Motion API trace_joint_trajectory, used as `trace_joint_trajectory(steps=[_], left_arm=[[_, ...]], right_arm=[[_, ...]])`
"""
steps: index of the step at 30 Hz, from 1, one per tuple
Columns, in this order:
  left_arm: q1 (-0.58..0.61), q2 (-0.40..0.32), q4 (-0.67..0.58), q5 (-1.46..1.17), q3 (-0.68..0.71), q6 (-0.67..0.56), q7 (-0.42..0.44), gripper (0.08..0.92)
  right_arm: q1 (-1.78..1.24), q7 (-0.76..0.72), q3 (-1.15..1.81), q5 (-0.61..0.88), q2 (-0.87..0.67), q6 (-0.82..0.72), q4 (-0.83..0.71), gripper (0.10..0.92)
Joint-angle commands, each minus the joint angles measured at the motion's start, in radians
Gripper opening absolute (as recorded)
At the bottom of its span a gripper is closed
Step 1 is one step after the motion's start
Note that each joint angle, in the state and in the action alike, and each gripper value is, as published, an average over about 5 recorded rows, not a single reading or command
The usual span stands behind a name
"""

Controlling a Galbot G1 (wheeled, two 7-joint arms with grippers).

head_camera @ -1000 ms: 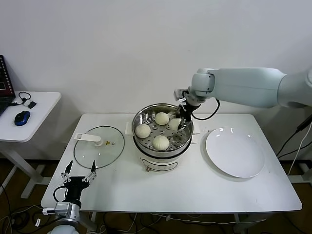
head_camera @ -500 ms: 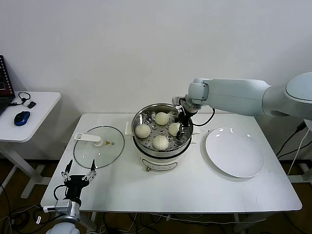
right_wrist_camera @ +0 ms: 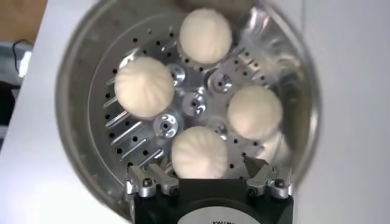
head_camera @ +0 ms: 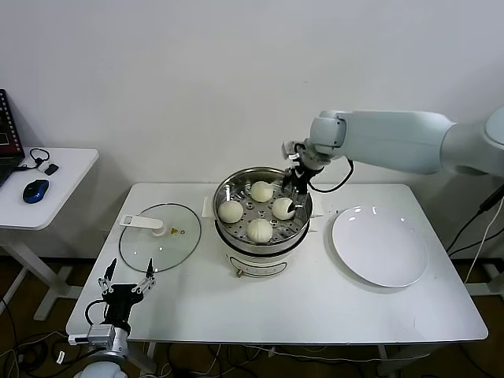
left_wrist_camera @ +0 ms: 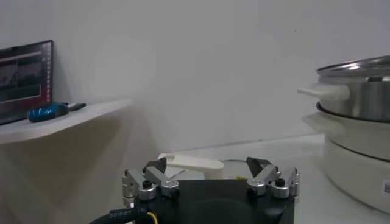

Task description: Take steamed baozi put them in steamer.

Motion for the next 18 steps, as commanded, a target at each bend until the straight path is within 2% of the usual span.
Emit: trace_joint_trajectory(steps=[1,7,14,18], left_arm=[[0.005,0.007,0.001,0.005,0.005,-0.004,-0.001,0.823],[0.004,0.013,0.004,0.016,0.008,-0.002,0.000,0.823],[-0.002,0.007,0.007,0.034,0.015,0.005,0.003,0.823],[-0.007,0.004,0.012,0.047,0.018,0.007,0.004,0.823]], right_arm=[[0.148,0.292,0.115,0.157,-0.198,-0.112,0.278,0.823],[-0.070,0.639,0.418,0.107,-0.467,-0.151,0.515,0.823],[-0.597,0.828,0.904,-0.076,-0.769,-0.048,0.780,0.823],[-1.070,0.927,1.335,-0.221,-0.811,0.056,0.851,0.823]])
